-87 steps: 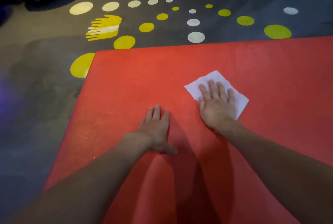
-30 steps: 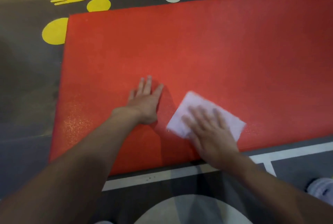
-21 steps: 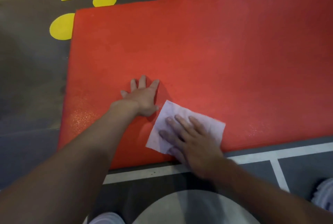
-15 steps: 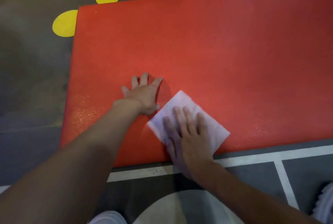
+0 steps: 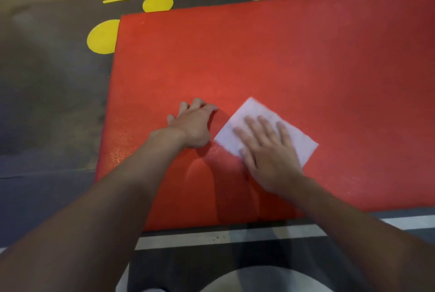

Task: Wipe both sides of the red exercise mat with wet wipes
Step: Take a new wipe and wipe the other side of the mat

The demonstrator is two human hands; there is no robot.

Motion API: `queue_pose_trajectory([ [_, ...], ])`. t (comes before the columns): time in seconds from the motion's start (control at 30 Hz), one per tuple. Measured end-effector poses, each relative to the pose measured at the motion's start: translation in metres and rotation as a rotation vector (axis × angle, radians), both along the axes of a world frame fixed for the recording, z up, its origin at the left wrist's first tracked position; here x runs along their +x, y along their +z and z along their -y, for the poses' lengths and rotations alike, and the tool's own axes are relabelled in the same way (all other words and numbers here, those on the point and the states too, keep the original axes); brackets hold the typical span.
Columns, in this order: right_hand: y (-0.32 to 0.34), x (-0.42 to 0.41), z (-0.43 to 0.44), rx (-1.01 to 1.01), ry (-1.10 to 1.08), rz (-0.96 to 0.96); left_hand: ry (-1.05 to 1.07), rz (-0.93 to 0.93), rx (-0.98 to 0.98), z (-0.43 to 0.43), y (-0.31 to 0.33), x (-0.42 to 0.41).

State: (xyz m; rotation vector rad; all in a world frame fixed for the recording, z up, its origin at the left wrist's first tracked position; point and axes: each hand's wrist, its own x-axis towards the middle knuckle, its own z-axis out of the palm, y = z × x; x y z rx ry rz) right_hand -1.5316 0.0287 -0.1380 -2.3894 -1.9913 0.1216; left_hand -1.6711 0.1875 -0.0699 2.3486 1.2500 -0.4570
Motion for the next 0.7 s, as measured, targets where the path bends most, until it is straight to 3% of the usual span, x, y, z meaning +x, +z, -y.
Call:
queue_pose_trajectory([
  [0.07, -0.003, -0.021, -0.008, 0.027, -0.213, 0.001, 0.0, 0.02, 0.03, -0.002, -0.004, -0.001],
  [0.1, -0.004, -0.039, -0.007, 0.012, -0.161, -0.017, 0.003, 0.03, 0.045, -0.003, -0.005, 0.0],
  [0.17, -0.003, -0.051, -0.001, -0.031, 0.165, -0.038, 0.002, 0.052, 0.046, -0.011, -0.005, 0.004],
  [0.23, -0.002, -0.017, -0.013, -0.034, 0.332, -0.028, 0.002, 0.068, 0.039, -0.022, -0.004, 0.006],
  [0.27, -0.002, 0.0, -0.023, -0.02, 0.261, 0.001, 0.015, 0.066, 0.046, -0.028, -0.005, 0.005],
  [0.37, -0.004, 0.005, -0.045, 0.024, -0.236, 0.008, 0.046, -0.002, 0.058, -0.046, -0.007, 0.004],
  [0.4, -0.004, -0.011, -0.046, 0.028, -0.26, -0.003, 0.036, -0.021, 0.077, -0.051, -0.007, 0.005],
  [0.53, -0.001, -0.014, -0.048, -0.02, 0.217, -0.023, 0.038, -0.012, 0.087, -0.089, -0.003, 0.017],
  [0.57, -0.002, 0.005, -0.059, -0.018, 0.194, -0.006, 0.032, -0.04, 0.068, -0.103, -0.002, 0.02],
  [0.67, -0.002, 0.018, -0.083, 0.029, -0.318, -0.019, 0.008, -0.154, -0.021, -0.137, -0.001, 0.023],
  [0.7, -0.005, 0.001, -0.089, 0.031, -0.382, -0.006, 0.007, -0.184, -0.042, -0.145, -0.002, 0.025],
])
